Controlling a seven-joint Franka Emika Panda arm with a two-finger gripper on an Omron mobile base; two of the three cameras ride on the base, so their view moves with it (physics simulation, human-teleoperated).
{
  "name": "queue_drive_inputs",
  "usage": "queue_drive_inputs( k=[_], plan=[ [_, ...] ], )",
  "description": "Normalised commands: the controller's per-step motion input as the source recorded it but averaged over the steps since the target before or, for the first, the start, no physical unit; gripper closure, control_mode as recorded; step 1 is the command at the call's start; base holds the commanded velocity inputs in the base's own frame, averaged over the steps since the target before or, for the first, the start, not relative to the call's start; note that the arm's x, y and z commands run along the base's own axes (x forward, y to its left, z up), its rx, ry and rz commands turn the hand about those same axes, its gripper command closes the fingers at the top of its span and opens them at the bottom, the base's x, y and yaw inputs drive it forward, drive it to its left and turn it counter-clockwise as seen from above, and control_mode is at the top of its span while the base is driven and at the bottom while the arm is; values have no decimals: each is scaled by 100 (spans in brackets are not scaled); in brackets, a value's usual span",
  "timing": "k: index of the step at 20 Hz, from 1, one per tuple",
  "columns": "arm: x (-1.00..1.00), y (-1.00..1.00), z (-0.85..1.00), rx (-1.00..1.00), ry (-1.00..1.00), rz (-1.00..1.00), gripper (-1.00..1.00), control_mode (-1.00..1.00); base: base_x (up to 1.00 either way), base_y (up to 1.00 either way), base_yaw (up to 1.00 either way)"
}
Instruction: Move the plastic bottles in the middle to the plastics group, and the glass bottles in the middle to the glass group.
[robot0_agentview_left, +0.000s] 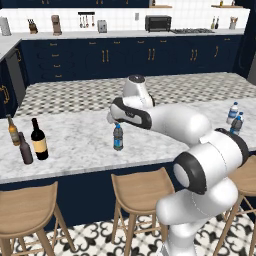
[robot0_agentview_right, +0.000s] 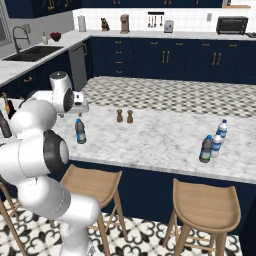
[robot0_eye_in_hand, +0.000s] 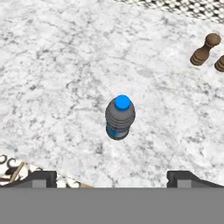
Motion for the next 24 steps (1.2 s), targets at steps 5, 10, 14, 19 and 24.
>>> queue_drive_inputs(
  k=[5,10,14,19,24],
  plan=[
    [2,0,-51,0,-6,0,-100,-100,0,0,0],
    [17,0,-53,0,-13,0,-100,-100,0,0,0],
    [11,0,-30,0,-10,0,-100,-100,0,0,0],
    [0,2,5,0,-1,0,-100,-100,0,0,0],
    [8,0,10,0,-1,0,-100,-100,0,0,0]
  ],
)
